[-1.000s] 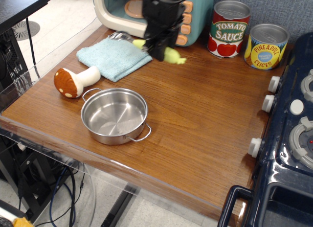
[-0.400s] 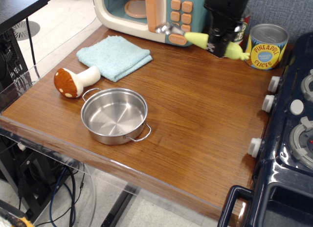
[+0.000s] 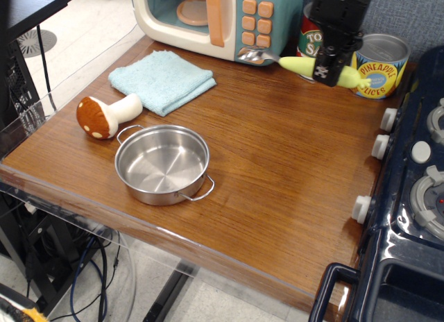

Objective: Move spoon to front of cans, handle pointed away from blue towel.

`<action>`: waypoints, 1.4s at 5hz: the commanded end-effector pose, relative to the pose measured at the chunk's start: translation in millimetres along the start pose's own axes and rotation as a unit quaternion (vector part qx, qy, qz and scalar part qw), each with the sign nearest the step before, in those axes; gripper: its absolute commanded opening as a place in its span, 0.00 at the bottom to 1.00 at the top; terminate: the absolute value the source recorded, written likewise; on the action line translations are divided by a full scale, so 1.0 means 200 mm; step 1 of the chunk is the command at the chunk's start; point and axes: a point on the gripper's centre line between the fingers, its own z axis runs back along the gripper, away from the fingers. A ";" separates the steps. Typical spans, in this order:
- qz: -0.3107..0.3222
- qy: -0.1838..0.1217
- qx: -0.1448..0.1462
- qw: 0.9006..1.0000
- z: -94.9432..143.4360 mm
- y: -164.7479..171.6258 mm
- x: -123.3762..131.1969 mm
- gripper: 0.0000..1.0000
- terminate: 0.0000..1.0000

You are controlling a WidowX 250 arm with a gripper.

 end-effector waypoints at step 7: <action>-0.032 -0.016 0.020 0.999 -0.25 -0.08 0.01 1.00 0.00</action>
